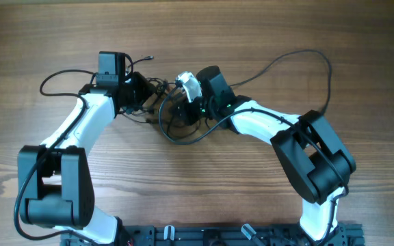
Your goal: Untangle cables
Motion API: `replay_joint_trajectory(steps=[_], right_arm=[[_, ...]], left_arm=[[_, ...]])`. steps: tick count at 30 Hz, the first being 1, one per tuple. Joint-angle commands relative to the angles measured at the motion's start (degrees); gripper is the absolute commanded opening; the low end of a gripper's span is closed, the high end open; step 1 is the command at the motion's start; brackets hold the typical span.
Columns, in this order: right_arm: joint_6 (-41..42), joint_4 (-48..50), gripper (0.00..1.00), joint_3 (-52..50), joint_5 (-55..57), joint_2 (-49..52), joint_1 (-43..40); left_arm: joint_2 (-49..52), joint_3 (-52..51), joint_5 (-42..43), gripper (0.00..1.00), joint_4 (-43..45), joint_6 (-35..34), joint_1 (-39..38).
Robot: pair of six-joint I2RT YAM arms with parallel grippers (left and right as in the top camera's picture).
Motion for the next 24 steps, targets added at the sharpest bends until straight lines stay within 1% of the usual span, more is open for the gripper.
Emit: replay_joint_trajectory(steps=[1,5,8,9,10,11,12,13,14,15,17,19,20,22,24], right_arm=[[2.43,0.13,0.08,0.31,-4.96,0.46,-0.15],[2.43,0.28,0.08,0.31,-5.33,0.46,-0.15],[2.45,0.28,0.06,0.31,-6.01,0.46,-0.15],[2.45,0.28,0.05,0.31,-7.39,0.46,-0.15],[2.73,0.24,0.04,0.33,-8.39,0.13,-0.33],[5.05,0.24,0.05,0.33,-8.52,-1.29,-1.68],[5.38,0.17,0.05,0.33,-8.55,-2.4,-2.78],[6.32,-0.35,0.05,0.33,-8.46,-4.66,-5.25],[7.26,-3.13,0.05,0.33,-8.0,-10.36,-12.57],[8.0,-5.66,0.05,0.33,-7.41,-13.68,-17.64],[7.96,-10.43,0.05,0.31,-6.64,-18.91,-26.53],[7.96,-16.7,0.05,0.31,-4.42,-24.7,-37.75],[7.93,-18.53,0.05,0.31,-4.59,-26.58,-42.1],[7.41,-22.51,0.04,0.31,-5.05,-29.9,-50.31],[5.22,-26.29,0.04,0.31,-5.77,-31.34,-54.93]], left_arm=[[1.84,-0.15,0.7,0.27,1.7,-3.39,0.04],[3.98,-0.15,-0.2,0.27,3.37,-3.37,-1.68],[6.01,-0.15,-3.93,0.28,5.46,-3.37,-2.49],[6.64,-0.15,-4.13,0.08,7.19,-3.37,-2.49],[6.95,-0.15,-4.39,0.04,7.65,-3.34,-2.49],[7.02,-0.15,-4.81,0.04,6.73,-3.32,-2.49],[7.02,-0.15,-6.01,0.04,5.18,-3.26,-2.47],[7.02,-0.15,-7.82,0.04,3.37,-2.89,-2.4],[7.02,-0.15,-11.89,0.04,-1.09,-2.86,-1.73],[7.02,-0.15,-13.03,0.04,-3.04,-2.86,-0.98],[6.99,-0.15,-13.09,0.04,-4.26,-1.49,0.52],[6.99,-0.15,-13.11,0.04,-4.83,-1.36,2.69],[6.99,-0.15,-13.05,0.04,-5.14,-1.38,3.45],[6.99,-0.15,-12.22,0.04,-5.42,-1.36,4.7],[6.99,-0.15,-10.62,0.04,-5.25,-1.36,5.27]])
